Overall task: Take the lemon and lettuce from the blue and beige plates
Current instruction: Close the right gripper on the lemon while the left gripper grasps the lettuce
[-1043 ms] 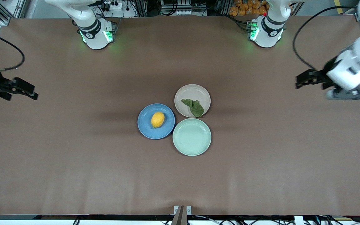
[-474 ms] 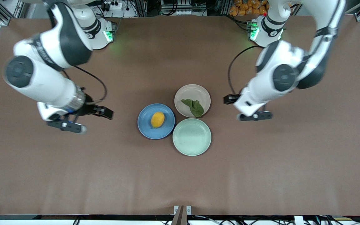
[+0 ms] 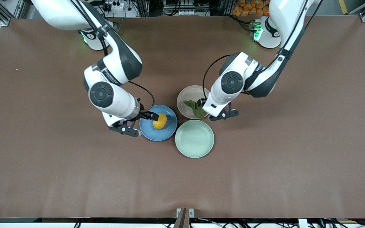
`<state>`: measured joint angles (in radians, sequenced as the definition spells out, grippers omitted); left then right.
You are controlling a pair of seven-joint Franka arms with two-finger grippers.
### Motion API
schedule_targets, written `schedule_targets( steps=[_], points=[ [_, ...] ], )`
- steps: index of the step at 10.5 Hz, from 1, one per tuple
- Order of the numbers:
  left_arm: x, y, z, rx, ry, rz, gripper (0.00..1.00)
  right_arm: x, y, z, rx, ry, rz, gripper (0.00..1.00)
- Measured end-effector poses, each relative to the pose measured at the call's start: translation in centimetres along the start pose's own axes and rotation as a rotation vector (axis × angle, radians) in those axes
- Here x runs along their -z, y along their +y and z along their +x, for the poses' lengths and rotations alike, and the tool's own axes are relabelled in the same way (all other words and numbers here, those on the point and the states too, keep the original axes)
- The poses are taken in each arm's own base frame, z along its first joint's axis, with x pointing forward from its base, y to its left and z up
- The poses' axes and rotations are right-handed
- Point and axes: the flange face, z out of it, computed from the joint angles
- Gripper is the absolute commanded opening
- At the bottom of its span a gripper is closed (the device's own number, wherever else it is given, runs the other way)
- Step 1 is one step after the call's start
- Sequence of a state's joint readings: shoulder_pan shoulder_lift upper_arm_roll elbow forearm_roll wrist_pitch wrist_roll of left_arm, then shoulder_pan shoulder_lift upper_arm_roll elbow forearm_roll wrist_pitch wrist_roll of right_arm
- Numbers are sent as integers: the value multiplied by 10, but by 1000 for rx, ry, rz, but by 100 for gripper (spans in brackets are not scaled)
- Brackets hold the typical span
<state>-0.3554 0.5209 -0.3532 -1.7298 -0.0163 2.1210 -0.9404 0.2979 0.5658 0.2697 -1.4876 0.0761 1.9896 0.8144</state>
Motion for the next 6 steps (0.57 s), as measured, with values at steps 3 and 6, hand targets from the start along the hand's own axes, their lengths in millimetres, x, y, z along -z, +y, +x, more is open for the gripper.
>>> schedule_targets(
  steps=[3,6],
  points=[
    [-56,31,-15,108,12,-67,100,-71,-10,-4,1,-39,-16,100],
    [-100,34,-17,137,-10,-64,95,-108,-4,-11,12,-9,-7,100]
  ],
)
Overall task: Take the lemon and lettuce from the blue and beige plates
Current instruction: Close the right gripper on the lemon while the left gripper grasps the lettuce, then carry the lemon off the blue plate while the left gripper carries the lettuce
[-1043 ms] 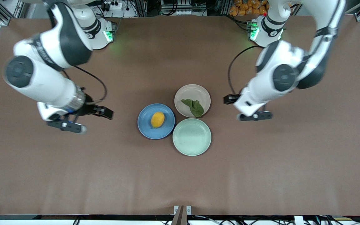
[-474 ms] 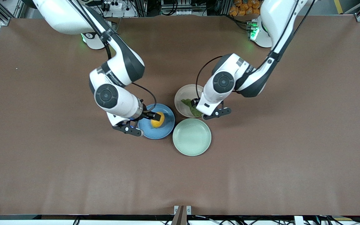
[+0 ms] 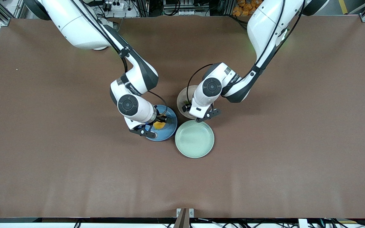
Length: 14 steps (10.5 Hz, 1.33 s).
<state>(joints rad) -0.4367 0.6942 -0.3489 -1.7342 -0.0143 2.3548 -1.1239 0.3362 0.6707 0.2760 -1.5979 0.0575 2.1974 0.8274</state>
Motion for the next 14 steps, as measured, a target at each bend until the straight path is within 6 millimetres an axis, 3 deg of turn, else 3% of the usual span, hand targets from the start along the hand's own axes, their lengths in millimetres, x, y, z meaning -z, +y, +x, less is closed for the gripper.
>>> schedule_targets(
  steps=[2,4,5,6,7,8,9,11,13,14],
  points=[
    [-9,-3,-1,8,-9,14,56,-15,6,-3,-1,-7,-10,100],
    [-13,-6,-1,13,-11,23,28,-26,8,-3,-4,-4,-5,100],
    [-15,-8,0,13,-10,28,8,-30,8,-2,-5,-3,-1,100],
    [-16,-9,2,13,-7,31,0,-34,9,-2,-6,-4,0,100],
    [-16,-9,3,15,-5,29,0,-39,9,-1,-8,-3,3,100],
    [-13,-7,5,16,-1,22,0,-44,9,0,-9,0,8,84],
    [-8,-5,8,20,5,10,0,-48,9,0,-9,1,11,50],
    [19,1,20,32,31,-31,0,-48,8,0,0,3,13,14],
    [67,-1,32,48,63,-58,0,-45,7,1,8,8,17,0],
    [95,-8,41,64,80,-61,0,-42,6,2,11,12,21,0]
  ],
)
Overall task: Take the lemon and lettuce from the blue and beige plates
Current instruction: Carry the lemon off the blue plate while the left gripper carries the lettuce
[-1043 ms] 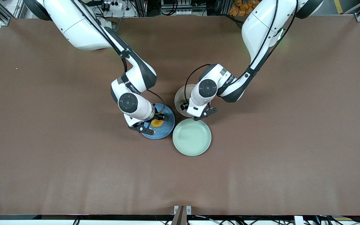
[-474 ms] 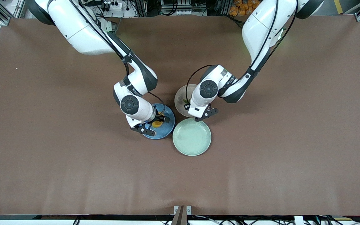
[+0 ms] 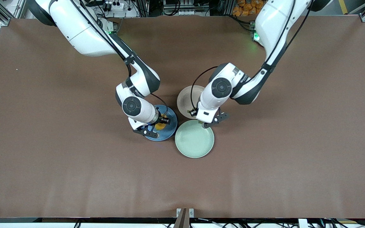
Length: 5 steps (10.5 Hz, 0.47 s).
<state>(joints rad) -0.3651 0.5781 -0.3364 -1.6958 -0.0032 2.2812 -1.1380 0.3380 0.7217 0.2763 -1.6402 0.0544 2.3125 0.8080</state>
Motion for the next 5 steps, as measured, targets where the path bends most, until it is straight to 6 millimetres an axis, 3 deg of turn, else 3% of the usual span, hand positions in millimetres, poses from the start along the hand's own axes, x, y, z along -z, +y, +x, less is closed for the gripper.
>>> schedule_targets(
  steps=[2,3,5],
  points=[
    [45,-21,35,8,27,17,0,21,2,6,-3,11,2,0],
    [61,-38,60,-14,30,31,0,44,13,16,5,7,-12,0],
    [75,-87,122,-86,16,56,0,111,59,50,59,14,-22,0]
  ],
)
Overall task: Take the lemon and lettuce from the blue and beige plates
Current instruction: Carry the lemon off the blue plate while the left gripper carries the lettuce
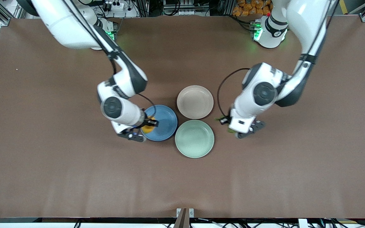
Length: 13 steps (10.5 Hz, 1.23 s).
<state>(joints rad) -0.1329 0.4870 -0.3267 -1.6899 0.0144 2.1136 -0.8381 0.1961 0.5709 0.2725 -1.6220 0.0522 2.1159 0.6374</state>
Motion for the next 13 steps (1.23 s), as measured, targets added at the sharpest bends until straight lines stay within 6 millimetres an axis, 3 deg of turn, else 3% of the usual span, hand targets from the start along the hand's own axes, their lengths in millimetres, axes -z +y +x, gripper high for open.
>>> schedule_targets(
  steps=[1,3,5,7,8,9,13],
  points=[
    [-3,-32,30,-38,-11,5,0,31,38,16,59,-16,-16,0],
    [-18,-87,75,-107,-40,7,0,67,119,41,167,-58,-33,0],
    [-40,-121,98,-176,-52,48,0,77,215,60,263,-84,-25,0],
    [-67,-134,108,-198,-56,95,0,68,295,68,330,-114,-30,0],
    [-77,-140,112,-192,-65,95,12,61,320,69,360,-122,-32,0],
    [-82,-144,115,-189,-69,92,99,52,333,68,377,-119,-34,0],
    [-64,-138,125,-187,-31,70,100,-7,342,49,386,-122,-36,0]
  ],
)
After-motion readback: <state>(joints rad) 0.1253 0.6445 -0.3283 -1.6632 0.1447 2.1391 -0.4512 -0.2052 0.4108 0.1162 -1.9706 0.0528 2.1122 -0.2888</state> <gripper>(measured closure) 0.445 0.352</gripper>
